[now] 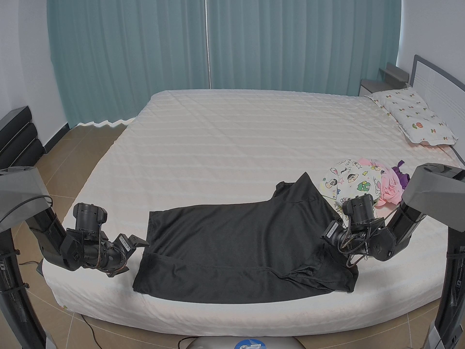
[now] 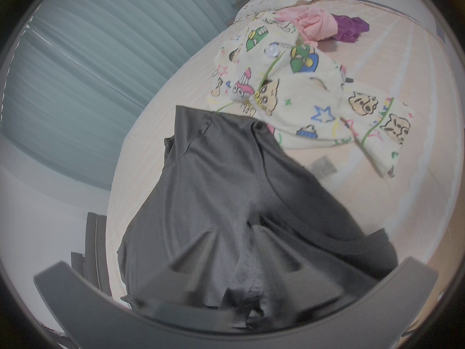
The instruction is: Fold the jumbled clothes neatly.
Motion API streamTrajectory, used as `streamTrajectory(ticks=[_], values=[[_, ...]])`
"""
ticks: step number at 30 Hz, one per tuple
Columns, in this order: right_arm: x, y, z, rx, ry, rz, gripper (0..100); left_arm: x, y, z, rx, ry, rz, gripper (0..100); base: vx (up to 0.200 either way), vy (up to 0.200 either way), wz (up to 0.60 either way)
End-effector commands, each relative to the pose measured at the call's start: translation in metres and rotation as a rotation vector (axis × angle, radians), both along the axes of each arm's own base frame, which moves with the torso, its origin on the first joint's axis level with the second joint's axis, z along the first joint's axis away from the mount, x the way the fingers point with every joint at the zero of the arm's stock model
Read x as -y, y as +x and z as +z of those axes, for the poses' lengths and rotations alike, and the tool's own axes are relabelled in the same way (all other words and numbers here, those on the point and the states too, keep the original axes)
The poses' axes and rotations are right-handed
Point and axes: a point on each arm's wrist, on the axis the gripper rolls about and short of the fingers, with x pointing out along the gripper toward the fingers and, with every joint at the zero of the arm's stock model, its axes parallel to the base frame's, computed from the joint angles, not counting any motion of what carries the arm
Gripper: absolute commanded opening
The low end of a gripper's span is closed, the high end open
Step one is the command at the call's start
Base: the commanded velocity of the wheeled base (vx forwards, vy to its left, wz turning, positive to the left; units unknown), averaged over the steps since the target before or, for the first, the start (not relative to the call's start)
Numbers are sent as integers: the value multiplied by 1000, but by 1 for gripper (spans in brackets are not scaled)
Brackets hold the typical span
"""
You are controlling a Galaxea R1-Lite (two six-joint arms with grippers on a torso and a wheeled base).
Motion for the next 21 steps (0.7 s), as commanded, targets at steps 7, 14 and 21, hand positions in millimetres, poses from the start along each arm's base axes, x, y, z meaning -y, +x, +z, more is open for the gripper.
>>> streamTrajectory(ticks=[7,14,21], values=[[-17,14,-19,-12,-15,41,100,0,0,0,0,0,1,100,0,0,0],[-20,17,-26,-16,-34,60,100,0,0,0,0,0,1,100,0,0,0],[-20,20,-30,-11,-69,78,100,0,0,0,0,0,1,100,0,0,0]])
